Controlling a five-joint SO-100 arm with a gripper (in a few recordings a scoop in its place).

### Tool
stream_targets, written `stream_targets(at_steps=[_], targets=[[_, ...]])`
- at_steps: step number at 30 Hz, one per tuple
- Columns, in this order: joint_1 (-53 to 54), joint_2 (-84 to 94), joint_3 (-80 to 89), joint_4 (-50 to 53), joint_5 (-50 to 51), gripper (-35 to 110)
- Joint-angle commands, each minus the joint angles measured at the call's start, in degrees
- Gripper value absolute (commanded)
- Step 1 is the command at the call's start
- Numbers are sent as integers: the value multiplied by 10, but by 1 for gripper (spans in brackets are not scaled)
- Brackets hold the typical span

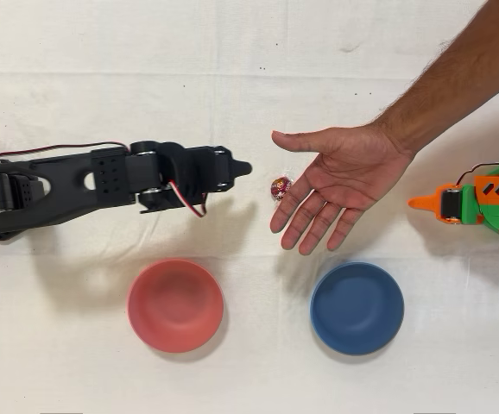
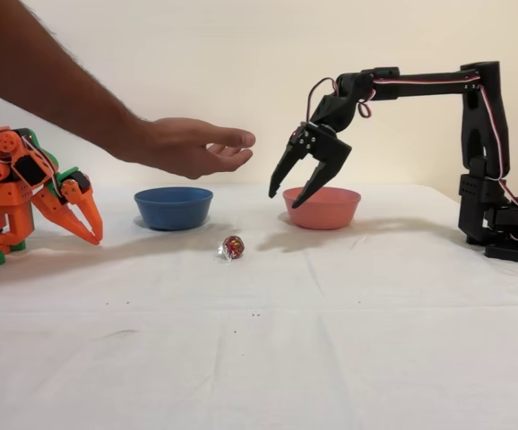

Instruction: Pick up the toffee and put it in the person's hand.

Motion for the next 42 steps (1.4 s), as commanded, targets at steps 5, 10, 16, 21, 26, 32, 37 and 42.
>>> stream_targets(at_steps=[5, 10, 16, 21, 26, 32, 37, 42], targets=[[-5, -59, -137, 40, 35, 16], [10, -117, -200, 61, 59, 16], [24, -180, -264, 5, 65, 17], [39, -215, -290, -30, 81, 17], [44, -236, -297, -35, 80, 18], [45, -250, -282, -40, 79, 18], [45, -258, -274, -63, 89, 20], [45, -271, -280, -70, 98, 21]])
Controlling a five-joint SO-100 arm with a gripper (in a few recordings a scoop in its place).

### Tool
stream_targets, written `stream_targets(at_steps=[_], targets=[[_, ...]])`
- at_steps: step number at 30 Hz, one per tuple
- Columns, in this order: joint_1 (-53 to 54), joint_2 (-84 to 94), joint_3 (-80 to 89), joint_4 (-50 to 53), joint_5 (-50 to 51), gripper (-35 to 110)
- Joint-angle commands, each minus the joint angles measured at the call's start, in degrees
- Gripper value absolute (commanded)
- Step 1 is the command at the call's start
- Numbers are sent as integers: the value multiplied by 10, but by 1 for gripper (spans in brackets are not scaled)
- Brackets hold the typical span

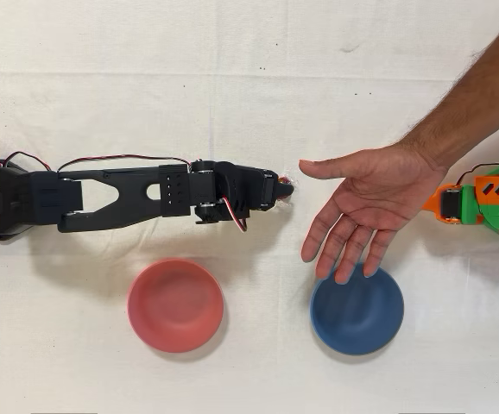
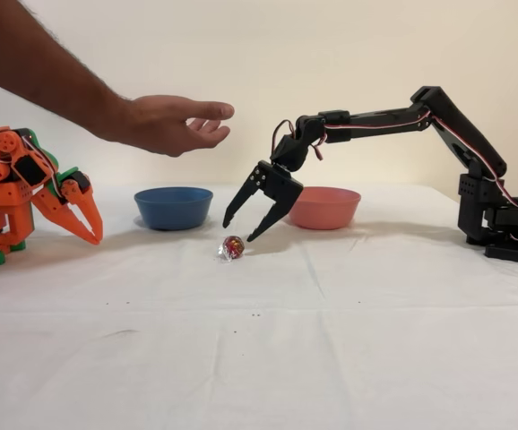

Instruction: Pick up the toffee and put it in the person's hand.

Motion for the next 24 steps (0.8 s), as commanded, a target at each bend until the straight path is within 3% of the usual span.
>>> stream_targets(at_steps=[1, 24], targets=[[-1, 20, -28, -4, 14, 21], [7, -10, -14, -8, 50, 22]])
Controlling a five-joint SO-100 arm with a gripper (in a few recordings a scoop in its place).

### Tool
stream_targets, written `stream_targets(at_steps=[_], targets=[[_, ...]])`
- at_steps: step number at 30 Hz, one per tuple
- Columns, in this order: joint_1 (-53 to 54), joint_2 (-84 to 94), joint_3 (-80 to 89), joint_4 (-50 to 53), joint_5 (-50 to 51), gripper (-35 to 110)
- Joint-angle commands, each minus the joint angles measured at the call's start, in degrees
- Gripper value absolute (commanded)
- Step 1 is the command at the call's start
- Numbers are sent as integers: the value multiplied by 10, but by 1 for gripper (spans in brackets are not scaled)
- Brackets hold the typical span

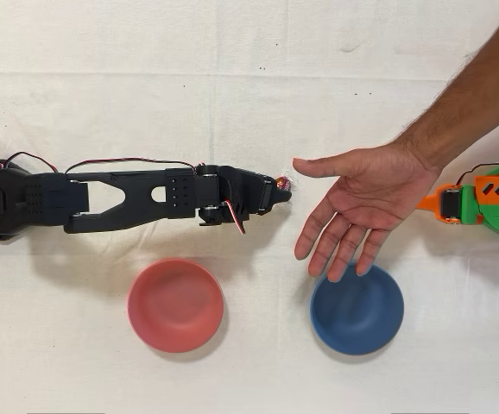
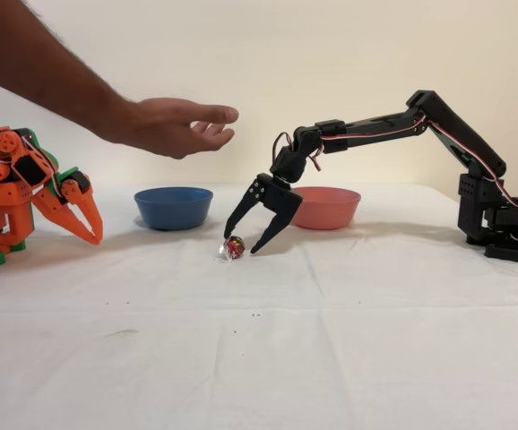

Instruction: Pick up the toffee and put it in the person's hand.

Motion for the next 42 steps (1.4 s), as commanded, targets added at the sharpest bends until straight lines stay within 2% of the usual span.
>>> stream_targets(at_steps=[1, 11, 31, 42], targets=[[-2, 21, -18, -4, 8, 22], [-4, -9, -55, -3, 11, 22], [-52, 8, -97, 33, -54, 16], [-55, 52, -62, 39, -49, 14]])
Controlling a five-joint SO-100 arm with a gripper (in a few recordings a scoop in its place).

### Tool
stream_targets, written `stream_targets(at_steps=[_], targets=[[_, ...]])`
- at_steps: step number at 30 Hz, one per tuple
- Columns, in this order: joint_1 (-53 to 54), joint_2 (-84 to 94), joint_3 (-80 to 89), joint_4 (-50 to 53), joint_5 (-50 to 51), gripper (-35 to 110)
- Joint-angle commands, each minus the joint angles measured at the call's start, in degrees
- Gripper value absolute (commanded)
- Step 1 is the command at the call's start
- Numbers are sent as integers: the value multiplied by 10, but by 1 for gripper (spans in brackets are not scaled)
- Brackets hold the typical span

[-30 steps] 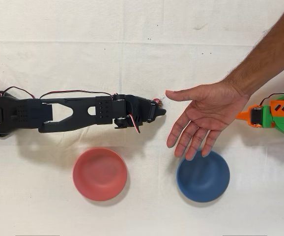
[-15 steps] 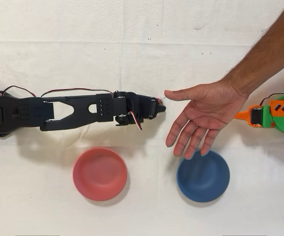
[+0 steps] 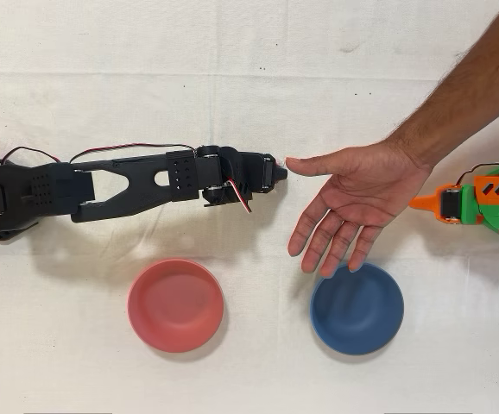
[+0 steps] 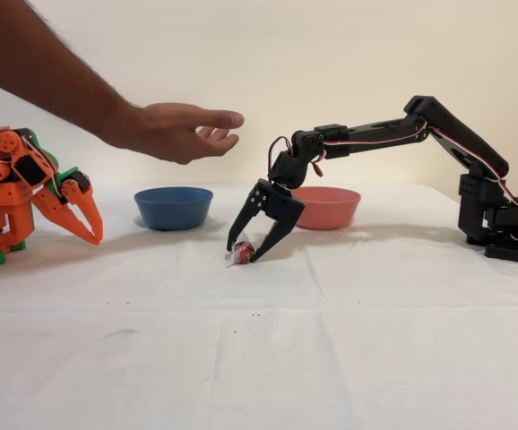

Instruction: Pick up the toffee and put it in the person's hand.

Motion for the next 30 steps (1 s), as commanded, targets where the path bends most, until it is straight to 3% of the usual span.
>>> stream_targets(at_steps=[1, 30], targets=[[-11, 95, -3, 18, 5, 14], [22, 384, 74, 76, -38, 14]])
